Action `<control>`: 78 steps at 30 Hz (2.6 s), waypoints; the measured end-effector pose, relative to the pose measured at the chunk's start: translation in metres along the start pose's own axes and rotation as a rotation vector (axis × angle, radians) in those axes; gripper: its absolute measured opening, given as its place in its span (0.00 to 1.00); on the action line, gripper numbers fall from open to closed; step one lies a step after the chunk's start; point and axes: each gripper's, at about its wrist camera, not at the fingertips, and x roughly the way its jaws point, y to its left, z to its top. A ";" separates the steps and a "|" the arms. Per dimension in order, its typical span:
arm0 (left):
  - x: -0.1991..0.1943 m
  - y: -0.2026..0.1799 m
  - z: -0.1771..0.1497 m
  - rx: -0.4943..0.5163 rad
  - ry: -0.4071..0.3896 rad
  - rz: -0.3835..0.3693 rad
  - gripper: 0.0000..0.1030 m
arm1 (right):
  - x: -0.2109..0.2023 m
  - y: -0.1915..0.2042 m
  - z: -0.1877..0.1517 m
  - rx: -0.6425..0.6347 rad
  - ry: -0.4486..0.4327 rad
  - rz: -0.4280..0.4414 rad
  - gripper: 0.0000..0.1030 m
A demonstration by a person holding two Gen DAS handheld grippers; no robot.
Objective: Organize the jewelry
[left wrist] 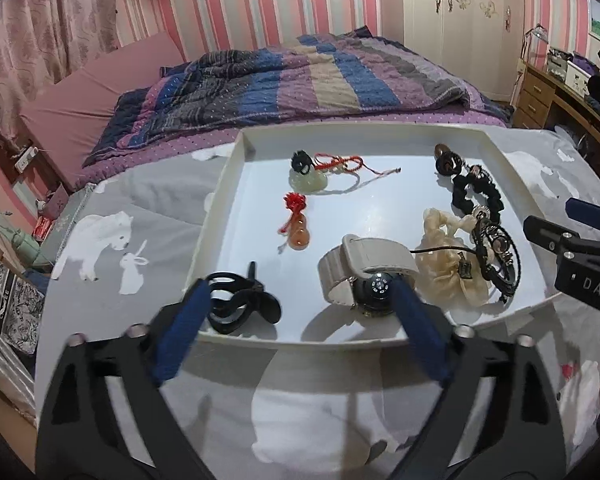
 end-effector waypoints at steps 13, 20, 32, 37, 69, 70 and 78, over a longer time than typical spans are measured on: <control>-0.066 0.014 -0.029 -0.075 -0.037 0.003 0.97 | -0.056 -0.025 -0.036 0.062 -0.048 0.024 0.80; -0.092 0.002 -0.063 -0.123 -0.051 -0.009 0.97 | -0.086 -0.035 -0.077 0.100 -0.094 0.040 0.90; -0.142 -0.010 -0.106 -0.141 -0.140 0.088 0.97 | -0.128 -0.035 -0.124 0.082 -0.156 0.037 0.98; -0.151 -0.001 -0.117 -0.181 -0.142 0.052 0.97 | -0.137 -0.037 -0.138 0.091 -0.149 0.044 0.98; -0.145 -0.019 -0.137 -0.117 -0.145 0.022 0.97 | -0.145 -0.040 -0.151 0.115 -0.230 0.027 0.98; -0.145 -0.020 -0.137 -0.115 -0.146 0.025 0.97 | -0.145 -0.039 -0.151 0.113 -0.231 0.027 0.98; -0.145 -0.018 -0.137 -0.121 -0.146 0.031 0.97 | -0.144 -0.036 -0.152 0.090 -0.225 0.016 0.98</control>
